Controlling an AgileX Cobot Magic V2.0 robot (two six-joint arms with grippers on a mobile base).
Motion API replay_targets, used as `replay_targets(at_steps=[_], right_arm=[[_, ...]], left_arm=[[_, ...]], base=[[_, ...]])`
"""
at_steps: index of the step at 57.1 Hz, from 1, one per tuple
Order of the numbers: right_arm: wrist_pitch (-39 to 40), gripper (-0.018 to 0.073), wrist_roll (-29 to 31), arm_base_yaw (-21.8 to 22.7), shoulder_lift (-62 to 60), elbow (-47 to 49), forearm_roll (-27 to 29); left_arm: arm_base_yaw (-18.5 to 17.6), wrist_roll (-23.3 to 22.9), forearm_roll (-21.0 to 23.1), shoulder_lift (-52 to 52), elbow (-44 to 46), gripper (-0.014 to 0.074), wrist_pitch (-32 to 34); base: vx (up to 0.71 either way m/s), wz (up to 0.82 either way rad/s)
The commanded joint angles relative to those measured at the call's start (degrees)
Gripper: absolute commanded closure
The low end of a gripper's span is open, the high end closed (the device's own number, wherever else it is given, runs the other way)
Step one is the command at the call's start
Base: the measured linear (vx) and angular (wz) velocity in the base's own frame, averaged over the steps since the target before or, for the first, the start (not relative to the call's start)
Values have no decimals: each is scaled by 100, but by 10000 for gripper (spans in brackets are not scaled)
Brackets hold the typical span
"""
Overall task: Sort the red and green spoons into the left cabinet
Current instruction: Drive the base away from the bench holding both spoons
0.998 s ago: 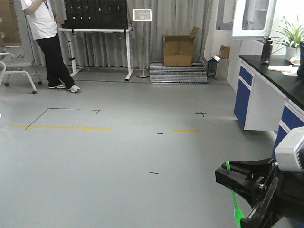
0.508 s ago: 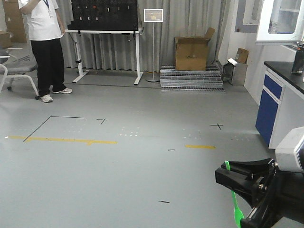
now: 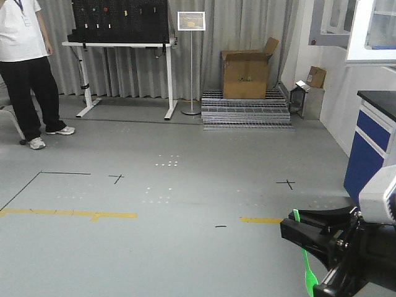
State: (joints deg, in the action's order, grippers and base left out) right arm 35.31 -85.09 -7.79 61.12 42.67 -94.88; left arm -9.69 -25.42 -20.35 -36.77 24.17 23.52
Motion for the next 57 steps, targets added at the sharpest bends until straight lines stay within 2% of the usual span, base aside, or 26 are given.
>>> replay_targets(at_steps=[1,57], right_arm=[[-10,564,3,28,-101,165,230],[-18,564,3,28,-101,165,230]], left_arm=[[-31,-44,90,12,142,596,383],[-31,-44,90,11,142,594,382]], base=[[64,-3],[64,3]])
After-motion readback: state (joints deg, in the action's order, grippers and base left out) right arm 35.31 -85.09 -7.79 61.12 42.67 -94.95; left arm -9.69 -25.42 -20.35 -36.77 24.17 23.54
